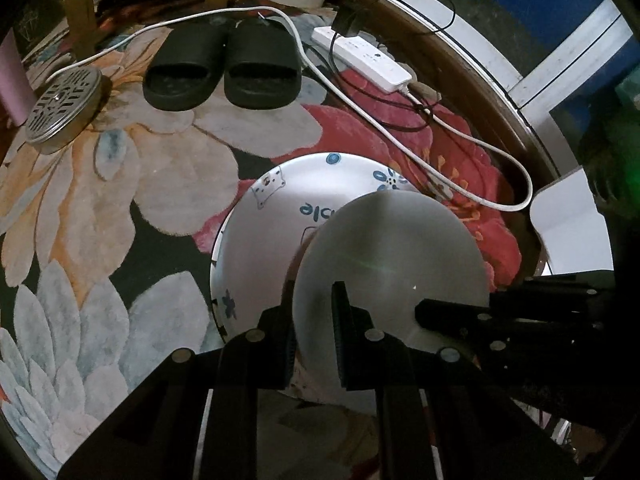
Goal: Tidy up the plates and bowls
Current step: 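Lower the white bowl into the first bowl on the stack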
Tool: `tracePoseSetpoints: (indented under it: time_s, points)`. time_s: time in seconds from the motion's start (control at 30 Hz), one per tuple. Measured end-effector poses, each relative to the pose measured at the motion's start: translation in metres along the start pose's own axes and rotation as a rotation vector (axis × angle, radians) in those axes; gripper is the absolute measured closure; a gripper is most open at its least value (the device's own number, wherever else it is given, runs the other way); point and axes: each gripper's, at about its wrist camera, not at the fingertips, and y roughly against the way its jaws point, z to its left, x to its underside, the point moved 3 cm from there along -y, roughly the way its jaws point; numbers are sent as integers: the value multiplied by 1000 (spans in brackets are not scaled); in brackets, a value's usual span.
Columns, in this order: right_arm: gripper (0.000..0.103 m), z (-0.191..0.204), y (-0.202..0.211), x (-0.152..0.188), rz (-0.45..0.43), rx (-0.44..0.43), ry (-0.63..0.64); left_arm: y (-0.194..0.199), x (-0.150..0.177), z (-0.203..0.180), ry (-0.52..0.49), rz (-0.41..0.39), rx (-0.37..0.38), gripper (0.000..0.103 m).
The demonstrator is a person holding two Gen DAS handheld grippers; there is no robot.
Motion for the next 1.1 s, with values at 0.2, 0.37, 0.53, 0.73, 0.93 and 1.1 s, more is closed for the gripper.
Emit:
tracePoseSetpoints:
  time_s: [0.2,0.37,0.53,0.73,0.93,1.1]
  points:
    - [87,2,0,-2,-1,17,24,5,-4,1,24,-16,19,77]
    - [86,3,1,-4,-19,23,22,25,-9,4,37,-95,36,35]
    - [85,5,6,-8,-37,28,23,42,-13,12,40,-151,18,16]
    - [81,16,19,-13,-93,88,82,43,-8,28,52,-142,-36,3]
    - [34,22,23,-10,-114,126,106,46,1,41,61,-131,-72,2]
    - [14,21,24,-10,-125,158,89,50,4,47,67,-133,-81,2]
